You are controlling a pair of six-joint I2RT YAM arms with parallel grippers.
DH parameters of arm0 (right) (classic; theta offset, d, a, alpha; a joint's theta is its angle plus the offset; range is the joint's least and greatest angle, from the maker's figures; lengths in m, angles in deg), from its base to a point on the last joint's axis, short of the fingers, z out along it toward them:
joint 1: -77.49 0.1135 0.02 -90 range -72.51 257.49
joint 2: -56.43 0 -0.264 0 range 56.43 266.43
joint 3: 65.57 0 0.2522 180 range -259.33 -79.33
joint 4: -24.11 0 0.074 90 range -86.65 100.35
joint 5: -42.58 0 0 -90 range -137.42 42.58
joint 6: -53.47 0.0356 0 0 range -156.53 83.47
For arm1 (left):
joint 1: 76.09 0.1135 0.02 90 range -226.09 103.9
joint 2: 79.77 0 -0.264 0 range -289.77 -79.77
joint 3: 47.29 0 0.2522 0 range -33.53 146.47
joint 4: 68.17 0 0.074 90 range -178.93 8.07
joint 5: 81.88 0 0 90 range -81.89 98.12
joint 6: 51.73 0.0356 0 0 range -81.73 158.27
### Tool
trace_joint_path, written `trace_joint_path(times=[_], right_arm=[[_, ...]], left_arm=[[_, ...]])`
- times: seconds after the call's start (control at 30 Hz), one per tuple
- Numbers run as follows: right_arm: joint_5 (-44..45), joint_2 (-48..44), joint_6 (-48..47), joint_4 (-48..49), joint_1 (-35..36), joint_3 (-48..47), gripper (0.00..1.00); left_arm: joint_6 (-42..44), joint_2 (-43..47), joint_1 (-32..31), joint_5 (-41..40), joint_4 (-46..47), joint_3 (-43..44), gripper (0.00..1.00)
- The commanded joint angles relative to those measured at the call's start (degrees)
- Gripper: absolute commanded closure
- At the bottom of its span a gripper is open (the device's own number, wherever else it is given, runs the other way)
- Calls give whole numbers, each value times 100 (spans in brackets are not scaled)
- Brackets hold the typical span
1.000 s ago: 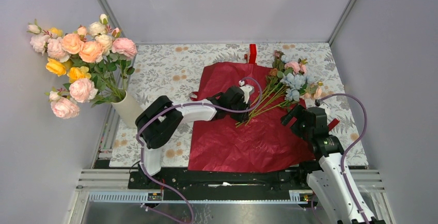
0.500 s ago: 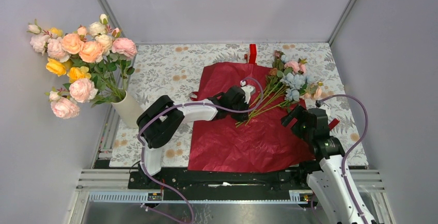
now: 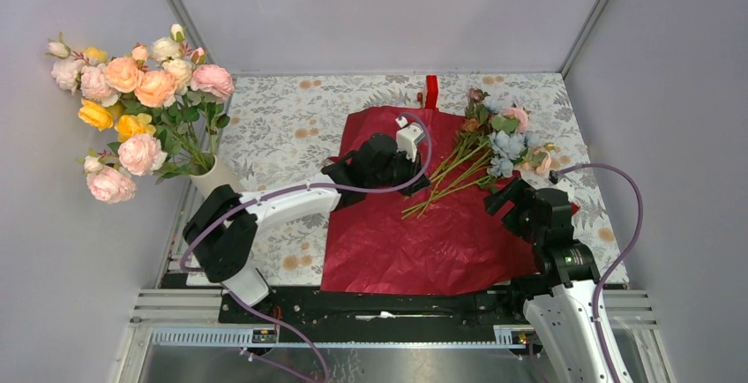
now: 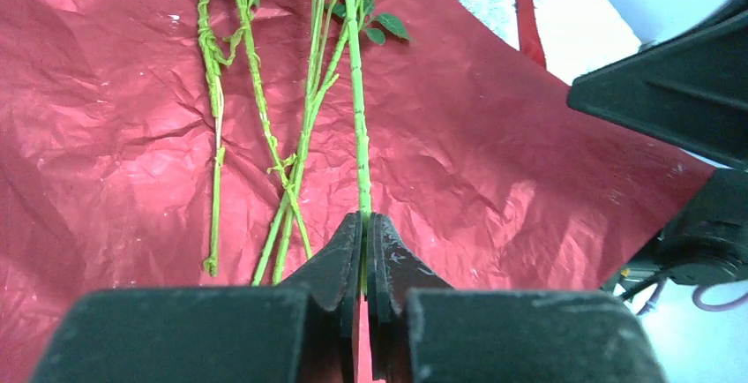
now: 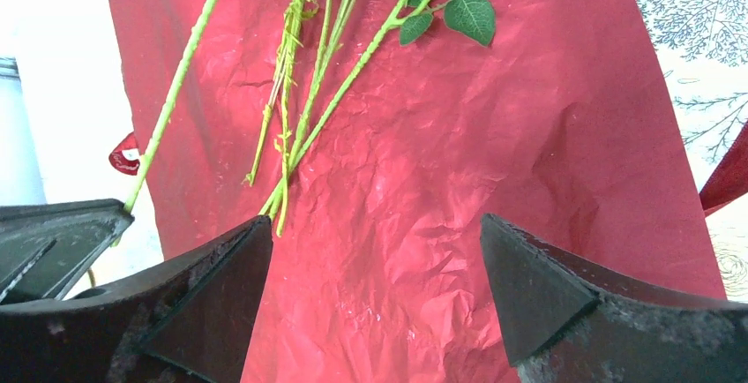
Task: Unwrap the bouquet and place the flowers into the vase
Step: Pick up the fake flower from the wrapping paper.
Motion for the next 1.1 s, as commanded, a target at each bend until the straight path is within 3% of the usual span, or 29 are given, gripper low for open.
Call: trace_joint_path(times=[0.0,0.1,0.27,0.47,0.9,1.07], right_arm=[[-160,-24,294,233,-28,-171,7],[-532,54,800,947,-28,79,11],[-1125,748,1912,3098,-27,917,19],[-1388,2210,1975,4744,-19,910,20],[-1293,4134,1818,5656,-19,113,27],[-1462,4954,1866,6001,-19,-300,41]], left_arm=[[-214,501,-38,275,578,-357,100],[-410,688,-39,284,640,-555,100],[-765,735,-37,326,807,-843,100],[-1009,701,-39,361,966,-971,100],[-965,799,-34,449,897,-1000,100],[-944,779,-39,562,855,-990,100]])
